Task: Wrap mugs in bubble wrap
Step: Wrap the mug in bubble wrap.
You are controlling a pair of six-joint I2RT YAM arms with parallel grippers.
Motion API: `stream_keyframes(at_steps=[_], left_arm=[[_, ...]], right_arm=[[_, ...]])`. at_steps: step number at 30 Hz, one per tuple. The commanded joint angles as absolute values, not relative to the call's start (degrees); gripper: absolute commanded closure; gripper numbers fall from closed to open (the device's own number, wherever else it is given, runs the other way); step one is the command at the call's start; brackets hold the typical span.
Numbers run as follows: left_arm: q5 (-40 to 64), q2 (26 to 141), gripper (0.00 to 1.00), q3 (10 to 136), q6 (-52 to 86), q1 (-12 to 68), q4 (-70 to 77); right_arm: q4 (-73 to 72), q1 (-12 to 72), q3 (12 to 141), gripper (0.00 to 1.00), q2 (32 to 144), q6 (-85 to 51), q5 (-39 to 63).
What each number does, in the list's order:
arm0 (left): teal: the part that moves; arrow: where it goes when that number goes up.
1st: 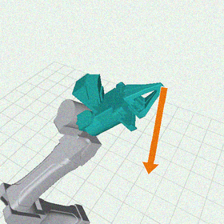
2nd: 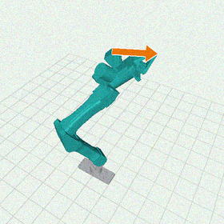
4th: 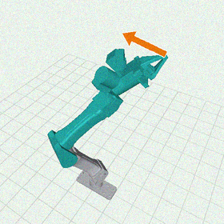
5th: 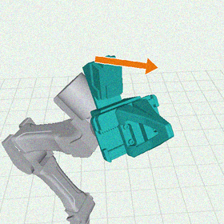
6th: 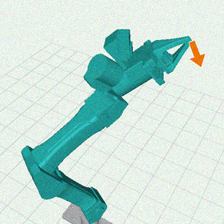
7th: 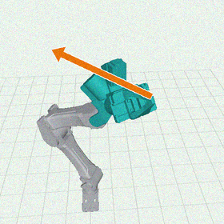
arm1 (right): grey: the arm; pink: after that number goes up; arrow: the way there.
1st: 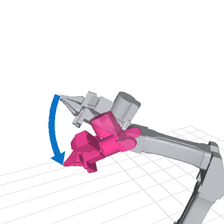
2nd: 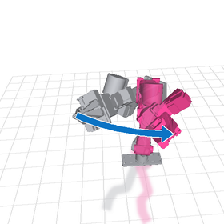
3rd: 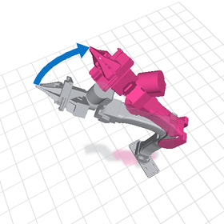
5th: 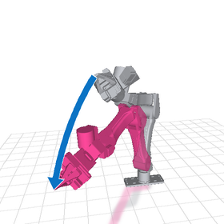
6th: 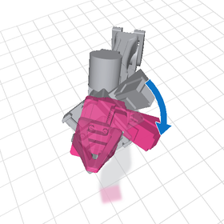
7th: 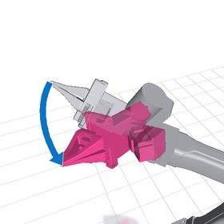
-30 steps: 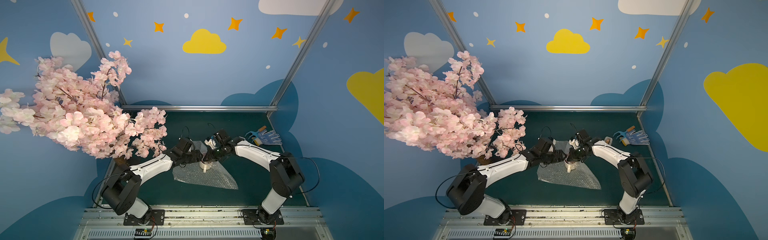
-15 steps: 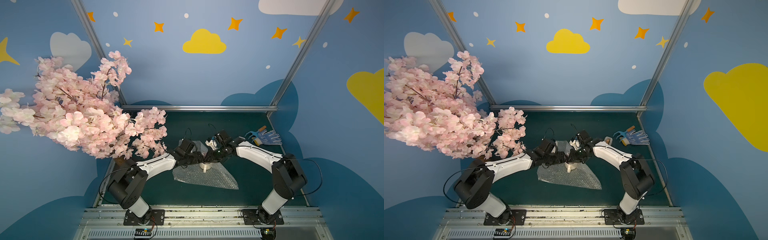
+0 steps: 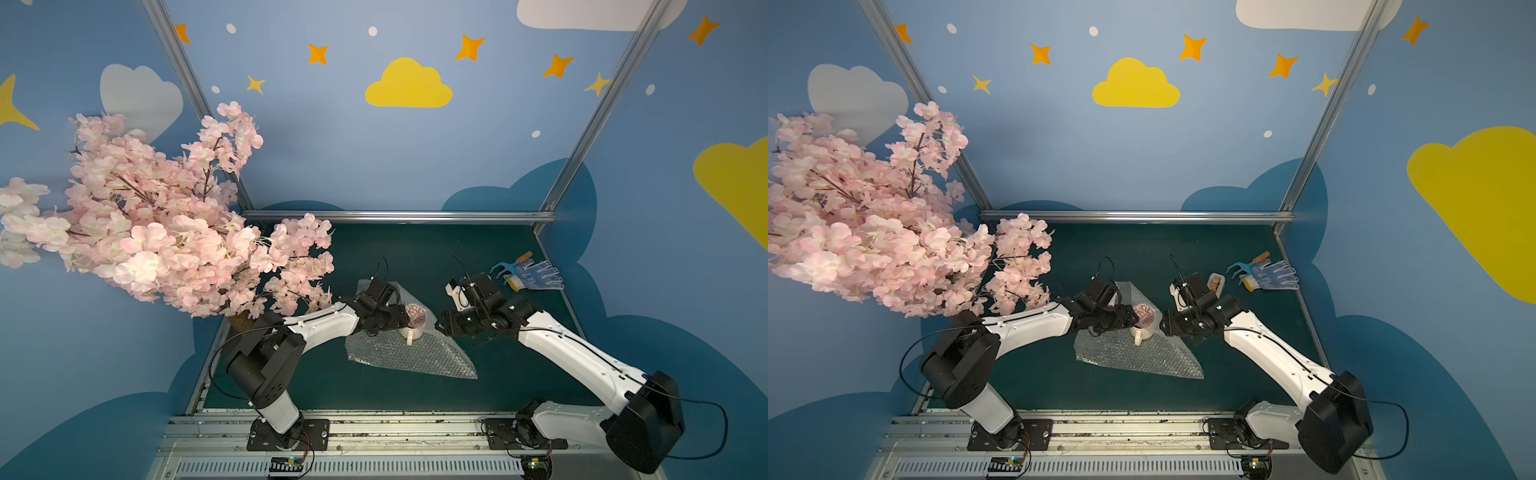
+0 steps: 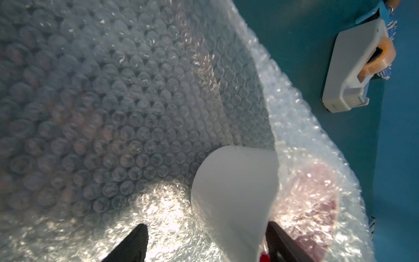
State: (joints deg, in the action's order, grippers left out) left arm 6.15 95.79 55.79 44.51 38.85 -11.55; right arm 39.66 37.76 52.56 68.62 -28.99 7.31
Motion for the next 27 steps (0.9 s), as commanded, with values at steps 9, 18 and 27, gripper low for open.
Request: stream_keyframes(at_steps=[9, 18, 27], left_arm=[[5.3, 100.2, 0.12, 60.2, 45.4, 40.0, -18.5], [5.5, 100.9, 0.12, 60.7, 45.9, 40.1, -18.6], [5.6, 101.2, 0.12, 61.1, 45.8, 40.1, -18.8]], right_arm=[[37.2, 38.2, 32.8, 0.28, 52.7, -42.1, 0.0], [35.4, 38.4, 28.0, 0.26, 53.3, -43.7, -0.4], [33.5, 38.6, 26.6, 0.44, 58.4, -45.6, -0.2]])
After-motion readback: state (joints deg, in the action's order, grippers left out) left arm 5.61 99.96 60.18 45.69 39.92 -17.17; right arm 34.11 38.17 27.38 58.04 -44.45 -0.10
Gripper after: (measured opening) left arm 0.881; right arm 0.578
